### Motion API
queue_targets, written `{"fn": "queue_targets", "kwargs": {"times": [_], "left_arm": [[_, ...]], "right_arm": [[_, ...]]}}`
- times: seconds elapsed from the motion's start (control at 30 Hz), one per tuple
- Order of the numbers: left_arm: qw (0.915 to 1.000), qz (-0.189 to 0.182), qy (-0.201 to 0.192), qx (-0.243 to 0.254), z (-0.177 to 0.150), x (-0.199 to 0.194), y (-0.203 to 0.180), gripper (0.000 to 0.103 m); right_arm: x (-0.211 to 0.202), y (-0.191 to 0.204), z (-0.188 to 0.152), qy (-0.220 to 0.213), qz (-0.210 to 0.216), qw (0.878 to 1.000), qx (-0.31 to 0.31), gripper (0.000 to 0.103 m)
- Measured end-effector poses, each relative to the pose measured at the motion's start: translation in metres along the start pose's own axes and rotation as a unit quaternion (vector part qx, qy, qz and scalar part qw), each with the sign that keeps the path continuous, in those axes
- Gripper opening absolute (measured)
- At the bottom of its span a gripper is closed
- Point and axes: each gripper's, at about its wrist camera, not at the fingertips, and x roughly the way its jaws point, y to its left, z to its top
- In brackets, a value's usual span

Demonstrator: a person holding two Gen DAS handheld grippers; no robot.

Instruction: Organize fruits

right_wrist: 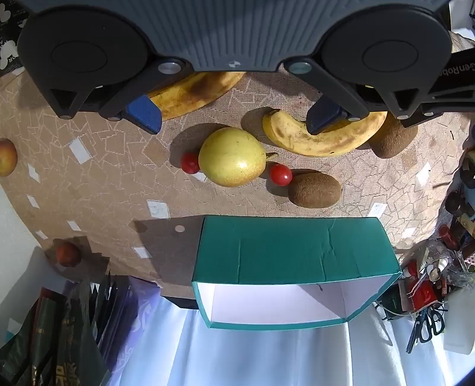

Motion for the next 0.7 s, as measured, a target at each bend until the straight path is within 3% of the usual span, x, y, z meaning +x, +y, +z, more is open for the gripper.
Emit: {"fn": "queue_targets", "kwargs": {"times": [0.7], "left_arm": [[1.0000,0.001,0.002,0.003,0.0001,0.0006,-0.0005,0.103]], "right_arm": [[-0.0004,-0.0003,0.0001,-0.001,0.001,1.000,0.003,0.103]]}}
